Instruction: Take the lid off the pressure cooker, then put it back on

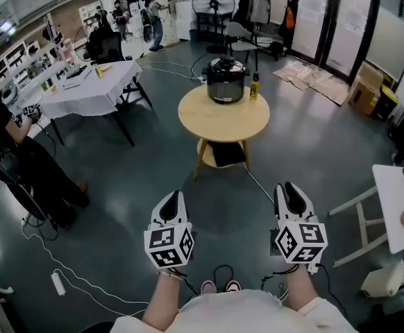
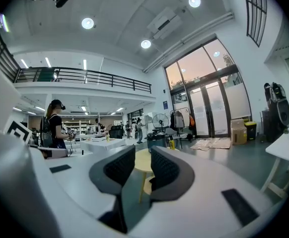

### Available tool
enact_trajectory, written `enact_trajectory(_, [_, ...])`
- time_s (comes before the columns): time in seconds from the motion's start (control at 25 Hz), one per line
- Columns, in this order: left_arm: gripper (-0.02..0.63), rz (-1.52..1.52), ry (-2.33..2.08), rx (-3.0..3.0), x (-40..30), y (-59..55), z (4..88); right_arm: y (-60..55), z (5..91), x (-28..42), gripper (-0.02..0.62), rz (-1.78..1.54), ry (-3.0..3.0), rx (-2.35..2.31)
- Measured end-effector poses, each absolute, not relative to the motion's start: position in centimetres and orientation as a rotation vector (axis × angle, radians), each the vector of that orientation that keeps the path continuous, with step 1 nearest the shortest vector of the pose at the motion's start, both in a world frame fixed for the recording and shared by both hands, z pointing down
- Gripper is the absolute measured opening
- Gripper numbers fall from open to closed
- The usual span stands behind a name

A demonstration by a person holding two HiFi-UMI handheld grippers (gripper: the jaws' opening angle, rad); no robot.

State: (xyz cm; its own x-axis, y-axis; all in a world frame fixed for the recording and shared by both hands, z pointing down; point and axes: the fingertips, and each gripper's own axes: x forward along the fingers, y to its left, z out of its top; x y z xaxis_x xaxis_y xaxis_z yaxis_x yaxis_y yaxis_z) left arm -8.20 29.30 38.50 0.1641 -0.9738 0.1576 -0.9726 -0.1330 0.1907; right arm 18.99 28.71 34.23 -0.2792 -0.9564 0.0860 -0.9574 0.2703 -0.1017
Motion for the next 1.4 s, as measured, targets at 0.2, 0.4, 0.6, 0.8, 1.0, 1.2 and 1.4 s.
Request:
enact_trajectory(0.2, [-0.006,-0.012,-1.902,2.186,-8.5,29.5,38.0,28.6,33.9,18.8,0.156,0.206,-2.510,1.872])
enact_trajectory(0.4, [-0.006,-0.025,-1.929,2.179,-9.1,29.6,37.6,28.5,33.8,18.4,0.242,0.211,-2.521,1.870])
enact_trajectory(0.6, [-0.006,-0.043,-1.972,2.159,-10.0,29.9,37.3,28.7,33.6,18.2,0.323,0.204,-2.526,1.877])
enact_trajectory(0.8, [-0.005,-0.039,-1.973,2.165,-10.6,29.9,37.1,28.5,33.5,17.7,0.372,0.200,-2.525,1.882])
enact_trajectory(1.0, [-0.005,-0.024,-1.974,2.178,-11.6,29.4,36.9,28.0,33.4,16.7,0.423,0.187,-2.518,1.902])
enact_trajectory(1.2, [-0.005,-0.010,-1.961,2.202,-12.7,28.5,36.8,27.4,33.6,15.9,0.472,0.170,-2.499,1.932])
enact_trajectory(1.4, [-0.005,-0.010,-1.939,2.218,-13.7,28.0,37.1,27.4,33.9,15.0,0.505,0.161,-2.480,1.948])
